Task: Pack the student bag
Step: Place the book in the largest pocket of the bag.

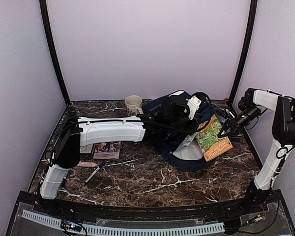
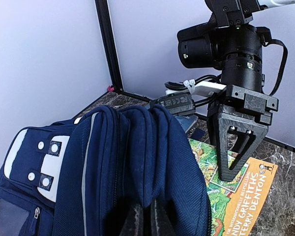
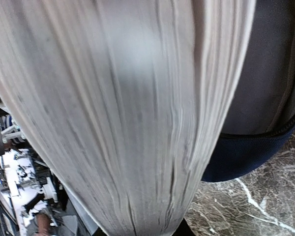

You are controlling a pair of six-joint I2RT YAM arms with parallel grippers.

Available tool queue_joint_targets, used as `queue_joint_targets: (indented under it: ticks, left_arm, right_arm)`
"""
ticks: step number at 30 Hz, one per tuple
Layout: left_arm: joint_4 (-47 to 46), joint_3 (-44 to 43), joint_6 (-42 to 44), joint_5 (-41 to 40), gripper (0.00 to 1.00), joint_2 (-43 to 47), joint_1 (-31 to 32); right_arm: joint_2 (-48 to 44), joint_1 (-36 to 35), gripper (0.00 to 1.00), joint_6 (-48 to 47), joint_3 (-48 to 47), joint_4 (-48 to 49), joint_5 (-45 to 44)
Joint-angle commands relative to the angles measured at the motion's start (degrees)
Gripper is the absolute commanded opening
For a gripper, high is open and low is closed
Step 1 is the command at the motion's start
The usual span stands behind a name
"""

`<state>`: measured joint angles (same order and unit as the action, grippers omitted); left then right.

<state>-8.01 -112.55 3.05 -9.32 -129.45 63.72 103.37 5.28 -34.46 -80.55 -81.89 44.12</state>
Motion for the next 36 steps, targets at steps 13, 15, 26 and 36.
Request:
queue_joint_targets:
  ticks: [13, 15, 26, 36]
  left_arm:
    - [-10.53, -2.63, -3.36, -8.83, 0.0, 5.35, -0.79]
    - [-11.32, -2.33, -3.71, -9.54, 0.0, 5.3, -1.08]
    - [-11.86, -2.56, -3.07, -9.97, 0.0, 5.02, -1.5]
    - [-5.98, -4.9, -2.33, -4.22, 0.0, 5.54, -1.5]
  right_arm:
    - [2.89, -6.21, 0.0, 14.65, 0.52, 9.29, 15.35]
    - [5.59, -6.37, 0.0, 12.98, 1.44, 6.32, 22.04]
    - [4.01, -9.78, 0.0, 18.26, 11.85, 12.22, 20.28]
    - [19.85, -12.88, 0.0, 2.48, -2.05, 0.85, 30.61]
